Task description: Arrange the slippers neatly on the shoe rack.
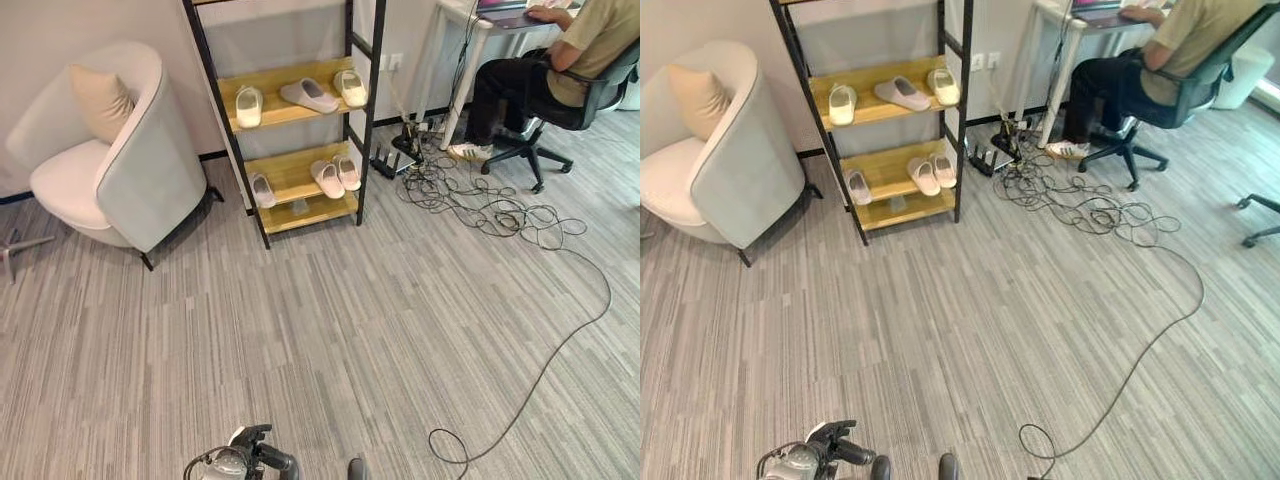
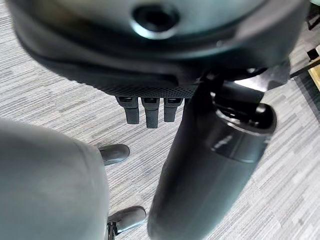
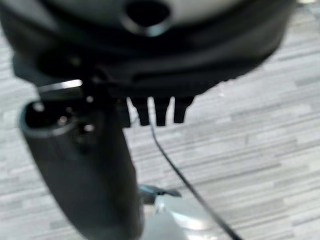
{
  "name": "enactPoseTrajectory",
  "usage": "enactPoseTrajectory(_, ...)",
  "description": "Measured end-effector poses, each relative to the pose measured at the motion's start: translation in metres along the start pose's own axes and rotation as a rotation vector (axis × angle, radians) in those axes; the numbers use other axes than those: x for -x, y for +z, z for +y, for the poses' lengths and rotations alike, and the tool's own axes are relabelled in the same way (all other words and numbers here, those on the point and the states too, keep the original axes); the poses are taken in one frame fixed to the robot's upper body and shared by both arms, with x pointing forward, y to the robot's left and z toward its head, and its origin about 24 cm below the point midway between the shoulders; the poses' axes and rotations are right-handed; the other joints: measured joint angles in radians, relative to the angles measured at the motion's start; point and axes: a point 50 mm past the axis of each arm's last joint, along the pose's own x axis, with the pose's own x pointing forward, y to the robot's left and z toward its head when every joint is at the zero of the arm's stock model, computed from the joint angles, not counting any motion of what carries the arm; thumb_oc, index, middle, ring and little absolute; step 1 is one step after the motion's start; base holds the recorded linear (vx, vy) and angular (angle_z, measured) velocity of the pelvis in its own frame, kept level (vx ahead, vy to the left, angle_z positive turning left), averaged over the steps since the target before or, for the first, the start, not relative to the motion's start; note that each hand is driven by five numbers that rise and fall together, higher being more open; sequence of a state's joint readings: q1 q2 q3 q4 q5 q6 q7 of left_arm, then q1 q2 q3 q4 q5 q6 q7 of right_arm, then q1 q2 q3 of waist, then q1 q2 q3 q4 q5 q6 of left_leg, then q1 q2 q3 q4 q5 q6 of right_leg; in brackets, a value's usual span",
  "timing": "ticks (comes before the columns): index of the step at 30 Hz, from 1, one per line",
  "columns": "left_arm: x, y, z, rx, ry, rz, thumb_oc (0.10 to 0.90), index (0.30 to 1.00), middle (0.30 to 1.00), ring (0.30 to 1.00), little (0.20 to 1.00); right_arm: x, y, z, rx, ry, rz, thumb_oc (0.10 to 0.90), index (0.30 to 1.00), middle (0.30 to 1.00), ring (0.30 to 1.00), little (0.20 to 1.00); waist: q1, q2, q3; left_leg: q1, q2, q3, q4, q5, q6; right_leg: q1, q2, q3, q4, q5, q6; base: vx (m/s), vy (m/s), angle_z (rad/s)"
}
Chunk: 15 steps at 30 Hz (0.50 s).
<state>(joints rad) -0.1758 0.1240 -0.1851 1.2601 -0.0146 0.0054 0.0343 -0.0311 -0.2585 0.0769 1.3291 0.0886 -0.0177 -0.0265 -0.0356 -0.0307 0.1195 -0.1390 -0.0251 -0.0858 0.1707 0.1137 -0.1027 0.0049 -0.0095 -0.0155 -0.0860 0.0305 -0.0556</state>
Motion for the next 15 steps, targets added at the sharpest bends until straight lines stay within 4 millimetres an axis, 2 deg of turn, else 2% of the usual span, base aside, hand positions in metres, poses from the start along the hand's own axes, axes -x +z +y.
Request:
enactPoseTrajectory(1,0.0,0.0,0.001,-0.002,0.003,0.008,0.8,0.9,0.9,0.9,0.9,-0.001,0.01,0.0,-0.009,-0.001,-0.027,0.8,0.9,0.9,0.9,0.9,0.02,-0.021,0.014,-0.034,-0.011,0.0,0.066,0.043,-0.063,-0.001,-0.015,0.015,0.016,0.009,-0.023,0.09,-0.014,-0.04)
enactPoseTrajectory(2,0.0,-0.002,0.0,-0.002,0.001,0.02,0.8,0.9,0.9,0.9,0.9,-0.001,0.011,0.0,-0.009,-0.003,-0.035,0.8,0.9,0.9,0.9,0.9,0.023,-0.028,0.018,-0.047,-0.01,0.004,0.089,0.039,-0.061,0.002,-0.015,0.016,0.011,0.012,-0.032,0.13,0.004,-0.12)
enactPoseTrajectory(4,0.0,-0.008,0.001,0.012,0.003,0.036,0.8,0.9,0.9,0.9,0.9,-0.001,0.013,0.0,-0.007,-0.008,-0.044,0.8,0.9,0.9,0.9,0.9,0.024,-0.025,0.017,-0.064,-0.008,0.036,0.092,-0.013,0.007,0.003,-0.01,0.012,-0.006,0.016,-0.043,0.1,0.016,-0.05)
enactPoseTrajectory(6,0.0,-0.009,0.001,0.011,0.003,0.041,0.8,0.9,0.9,0.9,0.9,-0.001,0.013,0.0,-0.007,-0.008,-0.043,0.8,0.9,0.9,0.9,0.9,0.022,-0.024,0.016,-0.055,-0.01,0.054,0.048,-0.024,0.023,-0.001,-0.009,0.012,-0.007,0.021,-0.051,0.11,0.03,0.02)
enactPoseTrajectory(9,0.001,-0.01,-0.001,0.008,0.0,0.043,0.8,0.9,0.9,0.9,0.9,0.0,0.002,-0.001,-0.007,-0.011,-0.011,0.8,0.9,0.9,0.9,0.9,0.023,-0.021,0.016,-0.052,-0.016,0.079,-0.029,-0.026,0.025,-0.006,-0.006,0.009,-0.006,0.024,-0.055,0.2,0.07,0.17)
enactPoseTrajectory(10,0.001,-0.01,-0.001,0.012,-0.002,0.043,0.8,0.9,0.9,0.9,0.9,0.0,-0.001,-0.001,-0.006,-0.013,0.004,0.8,0.9,0.9,0.9,0.9,0.026,-0.019,0.015,-0.054,-0.026,0.076,-0.098,-0.021,0.017,-0.014,-0.006,0.017,-0.004,0.026,-0.055,0.18,0.074,0.08)
enactPoseTrajectory(12,0.0,-0.005,-0.002,0.023,-0.005,0.022,0.8,0.9,0.9,0.9,0.9,0.0,0.002,-0.004,-0.004,-0.017,0.0,0.8,0.9,0.9,0.9,0.9,0.052,0.001,0.026,-0.053,-0.022,0.076,-0.178,-0.013,0.005,-0.02,0.014,0.053,-0.006,0.028,-0.05,0.19,0.096,-0.48)
enactPoseTrajectory(13,0.0,-0.004,-0.001,0.047,0.001,0.019,0.8,0.9,0.9,0.9,0.9,-0.001,0.006,-0.003,-0.002,-0.014,-0.011,0.8,0.9,0.9,0.9,0.9,0.073,0.018,0.02,-0.05,-0.012,0.075,-0.183,-0.013,0.005,-0.018,0.03,0.084,-0.006,0.028,-0.05,0.22,0.113,-1.05)
enactPoseTrajectory(15,0.001,-0.01,0.0,0.052,0.005,0.043,0.8,0.9,0.9,0.9,0.9,-0.001,0.014,-0.002,0.012,-0.006,-0.034,0.8,0.9,0.9,0.9,0.9,0.077,0.031,0.009,-0.03,-0.011,0.058,-0.145,-0.018,0.012,-0.008,0.037,0.109,-0.006,0.021,-0.039,0.24,0.12,-0.95)
